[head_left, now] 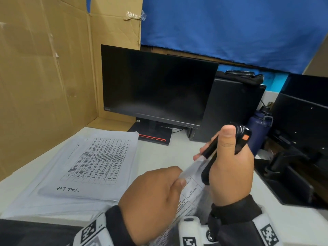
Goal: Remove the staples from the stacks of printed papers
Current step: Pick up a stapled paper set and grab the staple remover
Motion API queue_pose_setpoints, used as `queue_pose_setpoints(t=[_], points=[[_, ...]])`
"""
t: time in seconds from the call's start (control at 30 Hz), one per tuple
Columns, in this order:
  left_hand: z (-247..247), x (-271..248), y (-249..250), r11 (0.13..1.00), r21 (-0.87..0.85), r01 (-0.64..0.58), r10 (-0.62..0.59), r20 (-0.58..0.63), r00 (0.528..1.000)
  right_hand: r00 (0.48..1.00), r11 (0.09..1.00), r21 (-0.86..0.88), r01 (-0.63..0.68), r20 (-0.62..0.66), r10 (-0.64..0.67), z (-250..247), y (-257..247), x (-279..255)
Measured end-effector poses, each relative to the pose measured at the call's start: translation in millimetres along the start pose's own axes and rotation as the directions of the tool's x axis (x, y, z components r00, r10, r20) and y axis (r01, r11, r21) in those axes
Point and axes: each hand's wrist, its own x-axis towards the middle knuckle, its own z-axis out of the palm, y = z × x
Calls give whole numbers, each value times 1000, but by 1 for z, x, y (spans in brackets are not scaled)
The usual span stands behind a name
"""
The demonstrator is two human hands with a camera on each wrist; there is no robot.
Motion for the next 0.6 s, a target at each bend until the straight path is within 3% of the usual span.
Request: queue_pose_setpoints(t=[0.17, 0.27, 0.33, 0.43, 0.53, 0.6], points=[[-18, 5, -6, 990, -128, 54, -73, -147, 986, 999, 996, -85, 33, 36, -30, -47, -8, 38], [-43, 12, -5, 959, -256, 122, -197, -295, 935, 973, 914, -357, -191, 57, 226, -93, 29, 76], [-59, 21, -9, 913, -372, 169, -303, -338, 891, 912, 760, -582, -287, 76, 403, -123, 65, 94], [-69, 48, -26, 782, -558, 276, -471, -239, 849, 791, 438, -864, -249, 80, 607, -155, 109, 101], [-52, 88, -45, 629, -657, 416, -608, -82, 790, 687, 202, -968, -150, 45, 725, -169, 133, 98], [-32, 112, -63, 608, -605, 515, -653, -12, 757, 666, 128, -985, -115, 19, 745, -171, 141, 96]])
